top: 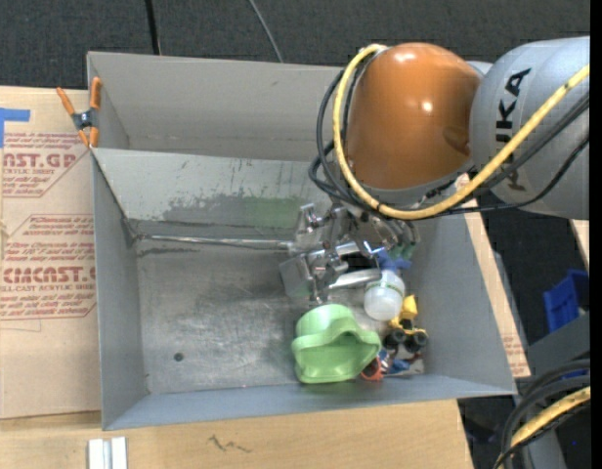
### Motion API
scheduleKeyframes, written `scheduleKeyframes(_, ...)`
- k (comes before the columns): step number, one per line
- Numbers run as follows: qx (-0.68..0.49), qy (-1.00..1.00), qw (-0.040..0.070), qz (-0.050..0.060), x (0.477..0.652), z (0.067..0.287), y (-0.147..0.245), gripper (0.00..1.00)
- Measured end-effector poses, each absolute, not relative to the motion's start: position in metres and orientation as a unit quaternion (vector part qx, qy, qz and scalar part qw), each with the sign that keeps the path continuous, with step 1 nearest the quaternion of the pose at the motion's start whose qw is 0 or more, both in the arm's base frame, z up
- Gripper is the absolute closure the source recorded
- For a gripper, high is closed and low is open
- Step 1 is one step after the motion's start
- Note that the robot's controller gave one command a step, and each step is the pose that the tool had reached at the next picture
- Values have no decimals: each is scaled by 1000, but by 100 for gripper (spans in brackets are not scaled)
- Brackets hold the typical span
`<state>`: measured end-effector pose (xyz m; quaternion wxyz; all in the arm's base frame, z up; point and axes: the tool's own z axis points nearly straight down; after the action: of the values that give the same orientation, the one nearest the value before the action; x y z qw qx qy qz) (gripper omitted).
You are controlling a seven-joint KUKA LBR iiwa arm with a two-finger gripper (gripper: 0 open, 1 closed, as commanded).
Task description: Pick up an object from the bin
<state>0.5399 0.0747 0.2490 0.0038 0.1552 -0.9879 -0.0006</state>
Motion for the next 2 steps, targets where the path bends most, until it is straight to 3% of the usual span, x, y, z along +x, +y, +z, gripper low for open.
scheduleKeyframes(1, 131, -991, 4, -1, 535, 298, 69, 100)
scheduleKeyframes(2, 123, -992, -6, -1, 538, 283, 66, 100)
